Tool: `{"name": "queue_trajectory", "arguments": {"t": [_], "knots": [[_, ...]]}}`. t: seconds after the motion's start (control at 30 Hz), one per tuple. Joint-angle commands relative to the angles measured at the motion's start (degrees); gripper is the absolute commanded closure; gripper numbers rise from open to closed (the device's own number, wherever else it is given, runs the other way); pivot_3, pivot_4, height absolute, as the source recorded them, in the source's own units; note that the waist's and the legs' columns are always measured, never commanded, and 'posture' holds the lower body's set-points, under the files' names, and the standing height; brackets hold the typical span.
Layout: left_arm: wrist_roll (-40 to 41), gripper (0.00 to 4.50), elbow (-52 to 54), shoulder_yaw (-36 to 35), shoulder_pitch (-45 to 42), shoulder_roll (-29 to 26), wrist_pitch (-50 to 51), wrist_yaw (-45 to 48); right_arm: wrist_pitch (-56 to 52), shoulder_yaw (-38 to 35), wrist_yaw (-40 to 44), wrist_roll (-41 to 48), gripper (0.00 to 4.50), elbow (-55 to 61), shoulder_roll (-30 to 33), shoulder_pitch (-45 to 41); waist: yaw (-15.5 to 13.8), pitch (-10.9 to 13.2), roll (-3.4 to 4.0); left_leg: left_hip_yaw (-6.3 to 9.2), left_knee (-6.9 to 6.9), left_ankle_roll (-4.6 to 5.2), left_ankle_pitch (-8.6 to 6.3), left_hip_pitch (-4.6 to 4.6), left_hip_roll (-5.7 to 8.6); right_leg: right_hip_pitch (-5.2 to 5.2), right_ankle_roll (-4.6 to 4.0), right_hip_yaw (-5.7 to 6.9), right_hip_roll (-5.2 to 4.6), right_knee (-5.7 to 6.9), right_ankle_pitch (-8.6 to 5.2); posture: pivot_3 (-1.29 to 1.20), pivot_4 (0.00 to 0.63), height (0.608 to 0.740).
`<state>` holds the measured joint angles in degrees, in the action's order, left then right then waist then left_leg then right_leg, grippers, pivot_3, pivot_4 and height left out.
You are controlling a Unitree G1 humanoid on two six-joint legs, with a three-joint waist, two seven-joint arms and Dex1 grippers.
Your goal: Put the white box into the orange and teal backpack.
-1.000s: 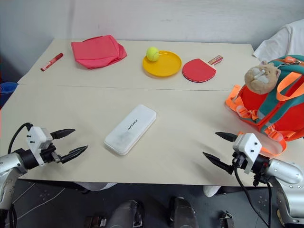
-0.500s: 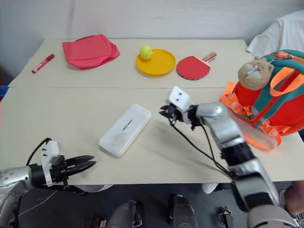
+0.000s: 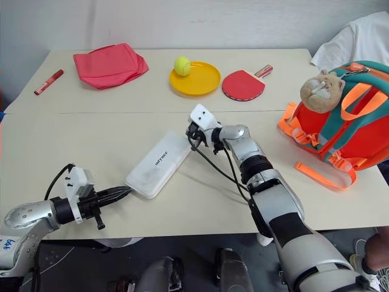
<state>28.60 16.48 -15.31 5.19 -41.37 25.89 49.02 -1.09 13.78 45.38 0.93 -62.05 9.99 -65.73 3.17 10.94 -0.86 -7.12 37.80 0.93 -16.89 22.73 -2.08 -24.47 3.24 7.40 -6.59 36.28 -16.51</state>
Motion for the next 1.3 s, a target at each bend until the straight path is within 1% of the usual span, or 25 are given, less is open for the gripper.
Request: {"name": "queue_trajectory", "arguments": {"t": [0.03, 0.1, 0.27, 0.37, 0.43, 0.53, 0.57, 0.6, 0.73, 0.87, 0.93, 1.07, 1.17, 1.3], "knots": [[1.05, 4.44, 0.98, -0.85, 0.39, -0.66, 1.94, -0.27, 2.81, -1.7, 1.8, -0.29, 4.5, -0.98, -1.08, -0.87, 0.0, 0.0, 0.0, 0.0, 0.01, 0.0, 0.0, 0.0, 0.0, 0.0, 0.0, 0.0, 0.0, 0.01, 0.0, 0.0, 0.15, 0.74], [0.57, 4.44, 0.62, -0.4, 0.13, -1.1, 2.46, -0.12, 3.42, -1.93, 2.76, -0.48, 4.5, -0.62, -1.72, 0.11, 0.01, 0.0, 0.0, 0.01, 0.01, -0.01, 0.01, -0.01, 0.0, 0.0, 0.0, -0.01, 0.0, 0.03, 0.0, 0.0, 0.15, 0.74], [1.13, 4.44, -0.75, -0.4, -3.06, 0.53, 2.33, -1.16, 3.14, -3.56, 5.77, 0.81, 4.5, 3.79, -1.82, 3.29, 0.0, 0.0, 0.0, 0.01, 0.01, -0.04, 0.02, -0.03, -0.02, 0.0, 0.0, -0.03, 0.01, 0.08, 0.0, 0.0, 0.15, 0.74], [0.48, 4.44, -1.34, 0.63, -4.02, 0.67, 2.35, -1.0, -0.91, -3.98, 8.79, 1.93, 4.5, 11.26, -0.37, 7.9, -0.25, 0.0, 0.0, 0.03, 0.05, -0.04, 0.02, -0.02, -0.01, 0.0, 0.0, -0.03, 0.0, 0.11, 0.0, 0.0, 0.15, 0.74], [0.34, 4.44, -1.64, 1.09, -4.48, 0.85, 2.37, -0.91, -4.96, -3.34, 10.95, 2.73, 4.5, 19.92, 1.39, 13.21, -0.45, 0.0, 0.0, 0.04, 0.05, -0.03, 0.02, -0.02, -0.01, 0.01, 0.0, -0.03, -0.01, 0.09, 0.0, 0.0, 0.15, 0.74], [0.23, 4.44, -2.31, 2.35, -5.68, 1.25, 2.04, -0.19, -12.61, -3.11, 12.33, 4.86, 4.5, 36.5, 4.93, 22.44, -1.13, 0.0, 0.0, 0.06, 0.06, -0.03, 0.01, -0.03, -0.01, 0.02, 0.0, -0.04, -0.01, 0.09, 0.0, 0.0, 0.15, 0.74], [0.15, 4.44, -2.47, 2.7, -6.01, 1.4, 1.77, 0.13, -13.57, -3.22, 12.67, 5.61, 4.5, 41.25, 5.92, 25.0, -1.33, 0.0, 0.01, 0.06, 0.06, -0.03, 0.01, -0.03, -0.01, 0.02, 0.0, -0.04, -0.01, 0.1, 0.0, 0.0, 0.15, 0.74], [-0.06, 4.44, -2.69, 3.0, -6.38, 1.61, 1.53, 0.29, -13.91, -3.77, 12.63, 6.64, 4.5, 45.77, 6.67, 27.36, -1.41, 0.0, 0.01, 0.05, 0.07, -0.03, 0.01, -0.03, -0.01, 0.01, 0.0, -0.05, -0.02, 0.12, 0.0, 0.0, 0.15, 0.74], [-1.17, 4.44, -4.7, 5.83, -9.49, 2.36, 0.92, 1.72, -23.69, -6.67, 12.87, 11.31, 4.5, 65.3, 13.61, 37.98, -1.82, 0.0, 0.01, 0.09, 0.08, -0.06, -0.02, -0.05, -0.01, 0.01, 0.0, -0.02, -0.01, 0.15, 0.0, 0.0, 0.15, 0.74], [-2.18, 4.44, -5.97, 8.0, -11.22, 2.97, 0.18, 2.95, -31.78, -8.84, 12.48, 14.48, 4.5, 77.36, 20.13, 45.89, -1.83, 0.0, 0.01, 0.08, 0.08, -0.04, -0.06, -0.06, 0.02, 0.02, 0.0, -0.02, -0.02, 0.13, 0.0, 0.0, 0.15, 0.74], [-2.42, 4.44, -6.38, 9.27, -12.29, 3.55, 0.04, 3.32, -35.74, -11.16, 11.86, 16.17, 4.5, 83.59, 23.73, 51.17, -1.8, 0.0, 0.01, 0.08, 0.08, -0.05, -0.07, -0.06, 0.01, 0.01, 0.0, -0.02, 0.0, 0.11, 0.0, 0.0, 0.15, 0.74], [-2.26, 4.44, -6.92, 9.77, -13.23, 3.85, 0.28, 3.73, -39.84, -14.9, 9.71, 19.33, 4.5, 90.22, 26.29, 56.68, -1.58, -0.01, -0.01, 0.03, 0.06, -0.03, -0.08, -0.1, 0.01, 0.03, 0.0, -0.04, 0.01, -0.1, 0.0, 0.0, 0.15, 0.74], [-1.75, 4.44, -7.45, 9.57, -13.46, 2.86, 1.52, 4.63, -39.25, -19.77, 8.17, 21.13, 4.5, 90.87, 26.64, 60.52, -1.85, -0.01, -0.01, 0.06, 0.06, -0.03, -0.09, -0.16, 0.01, 0.06, 0.0, -0.02, 0.02, -0.1, 0.0, 0.0, 0.15, 0.74], [-0.69, 4.44, -8.35, 8.89, -13.65, 0.85, 3.69, 7.06, -36.77, -21.99, 7.52, 20.31, 4.5, 90.05, 28.99, 64.71, -2.23, -0.01, -0.01, 0.05, 0.06, 0.0, -0.1, -0.16, 0.02, 0.09, 0.0, -0.02, 0.02, -0.14, 0.0, 0.0, 0.15, 0.74]]}}
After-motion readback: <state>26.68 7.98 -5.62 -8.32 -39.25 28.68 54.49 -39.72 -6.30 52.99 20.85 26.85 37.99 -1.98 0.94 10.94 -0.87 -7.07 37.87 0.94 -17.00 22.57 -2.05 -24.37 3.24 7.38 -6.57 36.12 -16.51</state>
